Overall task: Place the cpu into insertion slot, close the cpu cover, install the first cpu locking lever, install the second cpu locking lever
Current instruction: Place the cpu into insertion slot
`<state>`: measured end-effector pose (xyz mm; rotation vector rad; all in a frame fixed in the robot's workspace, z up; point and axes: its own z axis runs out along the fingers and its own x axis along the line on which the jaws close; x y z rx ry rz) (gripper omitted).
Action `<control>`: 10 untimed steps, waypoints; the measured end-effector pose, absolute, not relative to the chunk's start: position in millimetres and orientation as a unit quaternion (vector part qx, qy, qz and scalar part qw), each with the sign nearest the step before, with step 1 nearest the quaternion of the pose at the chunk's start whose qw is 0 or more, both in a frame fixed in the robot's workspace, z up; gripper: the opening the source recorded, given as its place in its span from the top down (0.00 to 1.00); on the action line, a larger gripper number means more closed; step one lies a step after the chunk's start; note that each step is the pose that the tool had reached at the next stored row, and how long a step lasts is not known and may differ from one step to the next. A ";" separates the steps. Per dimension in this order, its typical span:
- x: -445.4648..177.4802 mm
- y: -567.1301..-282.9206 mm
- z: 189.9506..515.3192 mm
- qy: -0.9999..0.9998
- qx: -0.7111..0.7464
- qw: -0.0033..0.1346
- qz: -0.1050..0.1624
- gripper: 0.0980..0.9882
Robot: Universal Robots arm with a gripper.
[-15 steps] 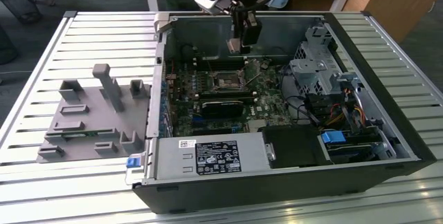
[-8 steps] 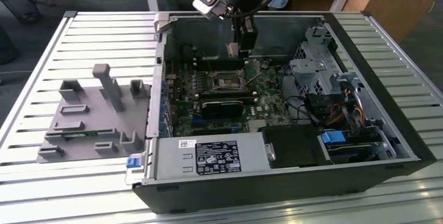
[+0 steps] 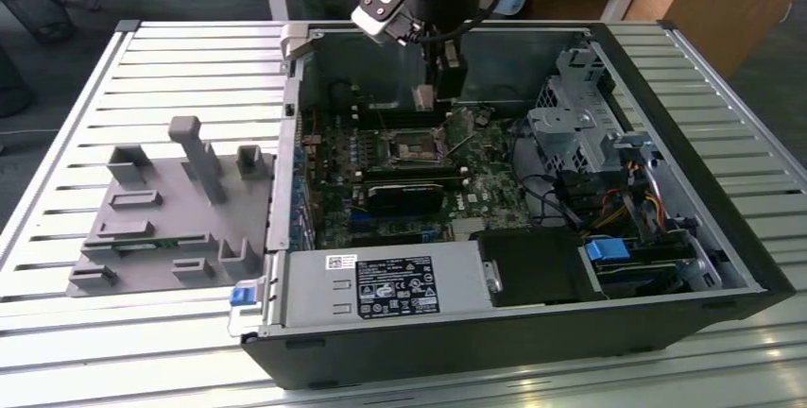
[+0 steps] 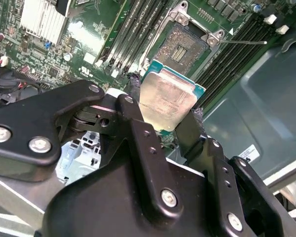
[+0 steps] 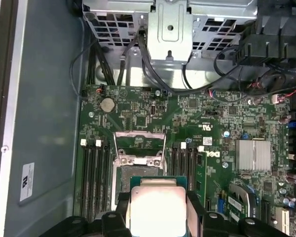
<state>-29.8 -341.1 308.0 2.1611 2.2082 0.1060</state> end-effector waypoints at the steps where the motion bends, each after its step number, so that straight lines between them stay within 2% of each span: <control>1: -29.8 -341.1 306.5 0.716 0.697 0.025 0.034 0.51; 10: -30.9 -340.1 288.5 0.723 0.690 0.025 0.035 0.51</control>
